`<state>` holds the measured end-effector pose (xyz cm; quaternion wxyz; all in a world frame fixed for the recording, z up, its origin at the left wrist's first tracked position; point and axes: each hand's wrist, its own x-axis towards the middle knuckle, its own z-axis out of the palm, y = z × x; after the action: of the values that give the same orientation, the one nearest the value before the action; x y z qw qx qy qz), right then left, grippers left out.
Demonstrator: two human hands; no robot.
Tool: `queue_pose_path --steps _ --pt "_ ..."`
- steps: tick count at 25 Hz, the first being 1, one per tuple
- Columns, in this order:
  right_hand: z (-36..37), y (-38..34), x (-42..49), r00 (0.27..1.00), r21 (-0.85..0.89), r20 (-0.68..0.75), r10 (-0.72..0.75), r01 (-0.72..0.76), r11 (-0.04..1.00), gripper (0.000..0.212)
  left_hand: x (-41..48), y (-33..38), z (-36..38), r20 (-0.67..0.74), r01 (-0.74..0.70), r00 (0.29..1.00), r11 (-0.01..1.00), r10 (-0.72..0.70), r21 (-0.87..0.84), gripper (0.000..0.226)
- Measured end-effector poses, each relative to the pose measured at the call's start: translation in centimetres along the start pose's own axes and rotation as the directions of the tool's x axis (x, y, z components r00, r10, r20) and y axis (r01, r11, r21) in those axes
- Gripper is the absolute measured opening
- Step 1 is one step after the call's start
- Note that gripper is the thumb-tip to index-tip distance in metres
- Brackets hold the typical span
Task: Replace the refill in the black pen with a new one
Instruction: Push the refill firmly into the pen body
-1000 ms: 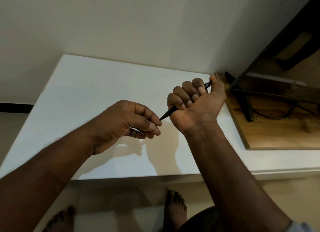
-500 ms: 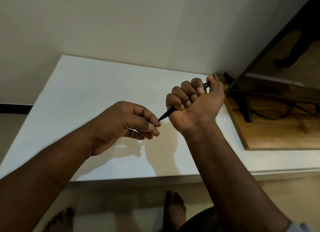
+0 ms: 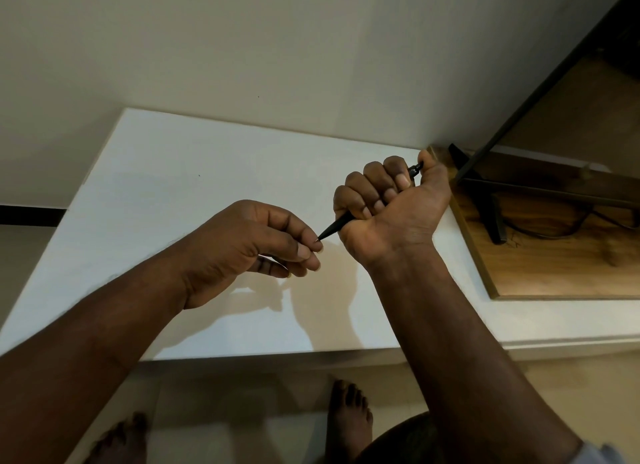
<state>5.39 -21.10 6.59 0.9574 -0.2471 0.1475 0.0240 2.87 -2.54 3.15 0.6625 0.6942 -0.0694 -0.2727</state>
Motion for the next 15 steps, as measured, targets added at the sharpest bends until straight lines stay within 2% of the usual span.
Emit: queue_pose_path --steps 15 --pt "-0.01 -0.06 0.06 1.000 0.015 -0.005 0.002 -0.002 1.000 0.049 -0.05 0.07 0.19 -0.003 -0.002 1.000 1.000 0.002 -0.003 0.020"
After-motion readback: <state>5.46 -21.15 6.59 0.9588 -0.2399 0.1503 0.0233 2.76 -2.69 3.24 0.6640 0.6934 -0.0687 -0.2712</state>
